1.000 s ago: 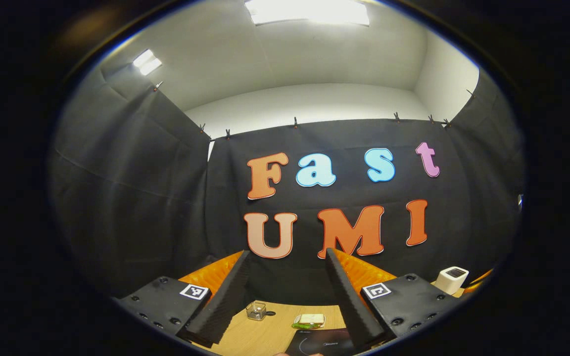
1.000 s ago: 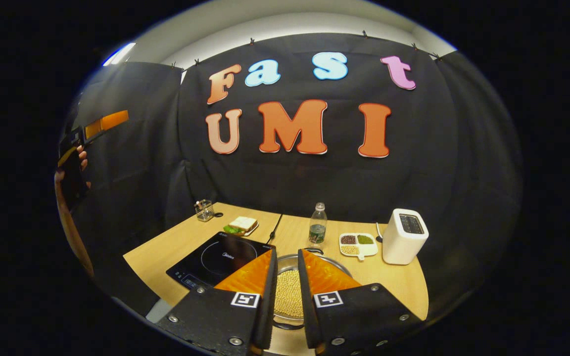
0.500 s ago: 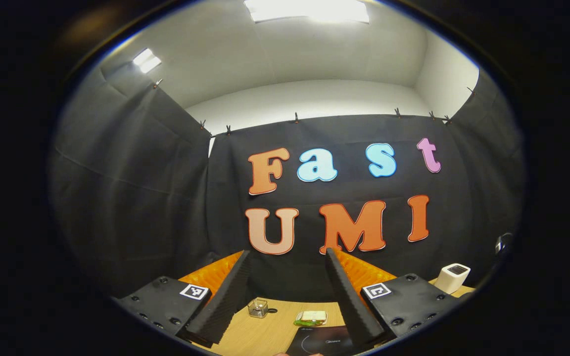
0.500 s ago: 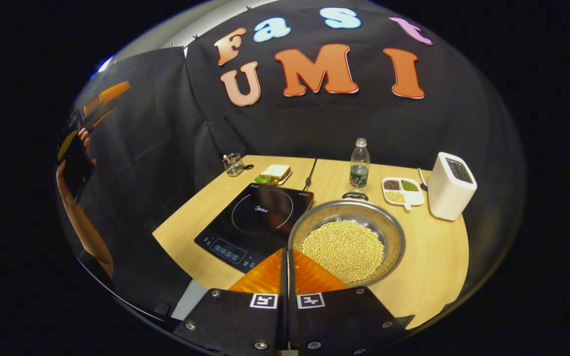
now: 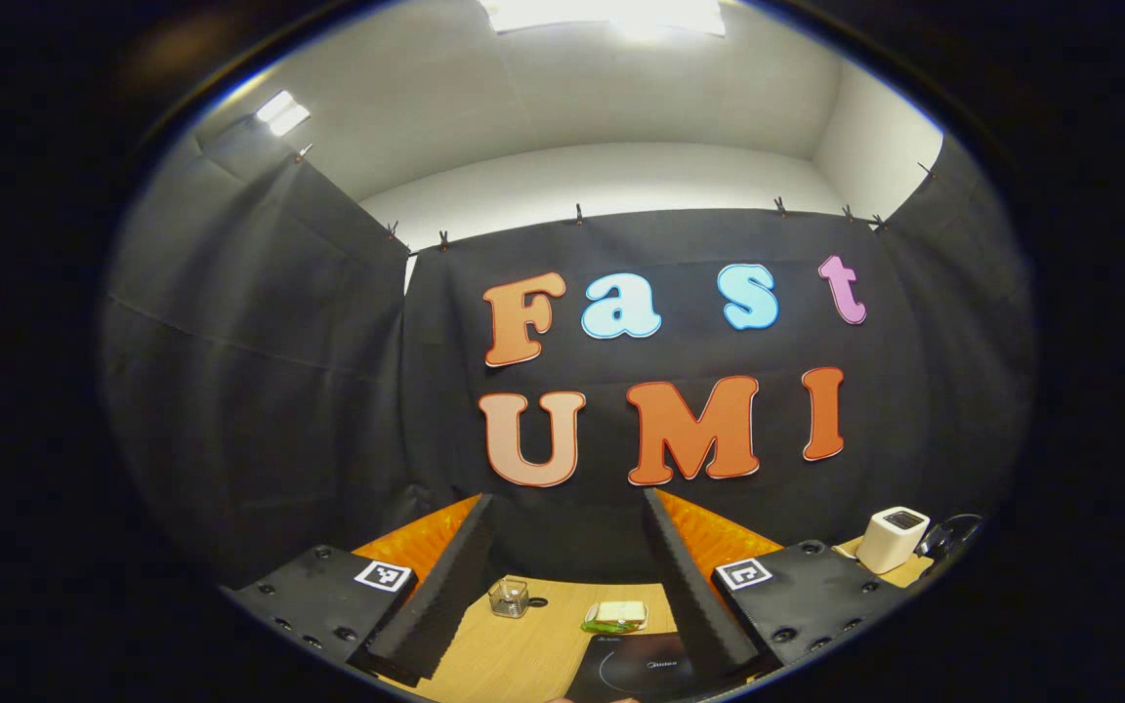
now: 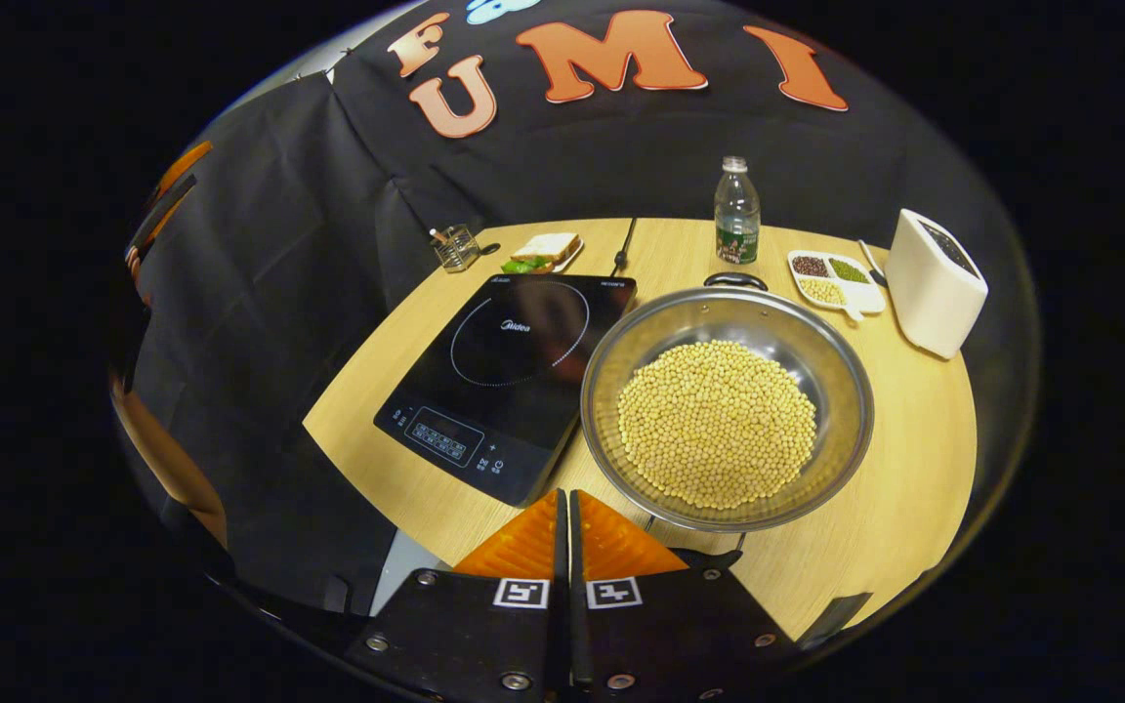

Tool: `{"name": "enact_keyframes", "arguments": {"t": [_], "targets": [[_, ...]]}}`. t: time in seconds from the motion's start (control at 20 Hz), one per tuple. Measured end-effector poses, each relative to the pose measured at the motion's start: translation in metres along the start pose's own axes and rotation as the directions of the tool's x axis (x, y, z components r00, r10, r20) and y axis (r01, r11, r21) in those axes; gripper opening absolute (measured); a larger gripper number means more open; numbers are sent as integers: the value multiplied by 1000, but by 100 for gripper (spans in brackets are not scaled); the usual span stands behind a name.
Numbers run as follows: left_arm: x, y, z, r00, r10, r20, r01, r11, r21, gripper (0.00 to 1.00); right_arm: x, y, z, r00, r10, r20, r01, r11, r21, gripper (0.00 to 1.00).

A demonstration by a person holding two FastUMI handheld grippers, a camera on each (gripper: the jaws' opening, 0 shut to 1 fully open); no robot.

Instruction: First push the handle of the pot to place it horizontally, then grasp the pot with both hands and set it on the induction cooktop.

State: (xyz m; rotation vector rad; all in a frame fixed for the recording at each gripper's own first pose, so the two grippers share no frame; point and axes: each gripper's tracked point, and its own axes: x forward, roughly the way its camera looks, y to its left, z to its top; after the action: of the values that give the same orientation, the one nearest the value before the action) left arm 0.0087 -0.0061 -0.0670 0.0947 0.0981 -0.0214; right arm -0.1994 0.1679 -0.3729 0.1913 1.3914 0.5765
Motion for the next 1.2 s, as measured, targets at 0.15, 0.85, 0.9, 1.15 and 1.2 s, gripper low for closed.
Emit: {"name": "enact_keyframes", "arguments": {"t": [0.15, 0.85, 0.9, 1.15, 1.2], "targets": [[-2, -2, -3, 1000, -4, 5, 4, 1000, -11, 98, 17, -8, -19, 997, 4, -75, 0, 999, 47, 0], [15, -30, -30, 997, -54, -56, 53, 998, -22, 97, 42, -41, -39, 972, 175, -157, -127, 953, 275, 0], [16, -32, -32, 997, -55, -61, 54, 998, -22, 97, 41, -43, -39, 971, 178, -156, -131, 952, 276, 0], [24, -39, -40, 994, -65, -87, 62, 997, -37, 97, 35, -57, -44, 973, 164, -164, -113, 953, 280, 0], [24, -41, -41, 994, -69, -90, 65, 997, -41, 97, 33, -62, -44, 974, 155, -166, -104, 954, 283, 0]]}}
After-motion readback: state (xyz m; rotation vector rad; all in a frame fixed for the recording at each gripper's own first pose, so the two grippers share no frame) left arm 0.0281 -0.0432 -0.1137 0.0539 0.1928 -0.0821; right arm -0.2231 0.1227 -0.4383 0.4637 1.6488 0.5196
